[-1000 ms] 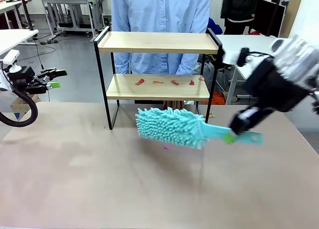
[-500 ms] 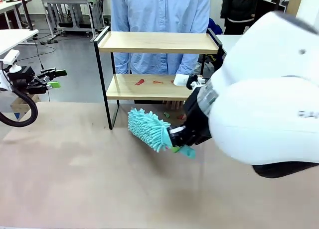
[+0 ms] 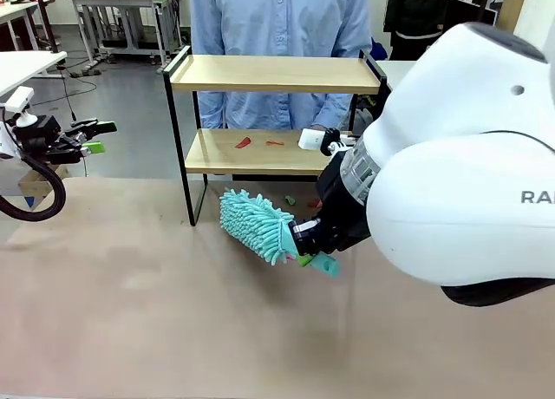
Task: Clean the shelf.
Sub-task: Clean the specific section of the Shelf indicated by the human with the Duster.
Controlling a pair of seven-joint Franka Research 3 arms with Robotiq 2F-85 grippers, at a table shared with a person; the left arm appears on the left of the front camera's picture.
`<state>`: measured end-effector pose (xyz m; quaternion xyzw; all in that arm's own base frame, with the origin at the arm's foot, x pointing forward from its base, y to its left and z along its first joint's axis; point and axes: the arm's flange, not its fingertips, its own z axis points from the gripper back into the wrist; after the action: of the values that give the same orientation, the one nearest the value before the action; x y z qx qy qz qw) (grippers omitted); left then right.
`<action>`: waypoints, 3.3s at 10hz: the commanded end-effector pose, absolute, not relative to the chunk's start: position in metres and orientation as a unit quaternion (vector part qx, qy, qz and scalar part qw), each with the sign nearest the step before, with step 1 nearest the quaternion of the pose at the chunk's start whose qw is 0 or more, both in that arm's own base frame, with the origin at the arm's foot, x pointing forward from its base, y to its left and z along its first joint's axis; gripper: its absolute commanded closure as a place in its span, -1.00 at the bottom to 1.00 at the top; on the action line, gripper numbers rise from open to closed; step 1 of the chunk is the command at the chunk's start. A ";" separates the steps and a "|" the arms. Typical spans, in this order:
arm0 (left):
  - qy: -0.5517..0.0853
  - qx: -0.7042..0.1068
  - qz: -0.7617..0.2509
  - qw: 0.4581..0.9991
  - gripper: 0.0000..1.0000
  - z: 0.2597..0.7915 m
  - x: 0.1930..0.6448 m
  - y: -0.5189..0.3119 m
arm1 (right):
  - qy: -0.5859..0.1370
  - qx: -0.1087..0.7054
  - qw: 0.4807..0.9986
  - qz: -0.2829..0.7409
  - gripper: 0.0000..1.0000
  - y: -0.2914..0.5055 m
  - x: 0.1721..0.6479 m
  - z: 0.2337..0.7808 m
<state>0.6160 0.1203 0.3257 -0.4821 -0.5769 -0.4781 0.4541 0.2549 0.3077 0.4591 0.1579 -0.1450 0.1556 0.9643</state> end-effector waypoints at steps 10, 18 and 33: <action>-0.576 -0.477 -0.487 0.452 -1.00 0.328 0.614 0.119 | -0.295 0.139 0.945 0.036 0.74 0.476 0.303 0.365; -0.576 -0.477 -0.487 0.452 -1.00 0.328 0.614 0.119 | -0.279 0.139 0.950 0.018 0.74 0.512 0.329 0.330; -0.576 -0.477 -0.487 0.452 -1.00 0.328 0.614 0.119 | -0.254 0.069 0.963 -0.052 0.74 0.268 0.320 0.367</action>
<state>0.6161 0.1204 0.3256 -0.4820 -0.5769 -0.4781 0.4542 0.3676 0.3079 0.3133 0.0737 -0.2477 -0.0565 0.9644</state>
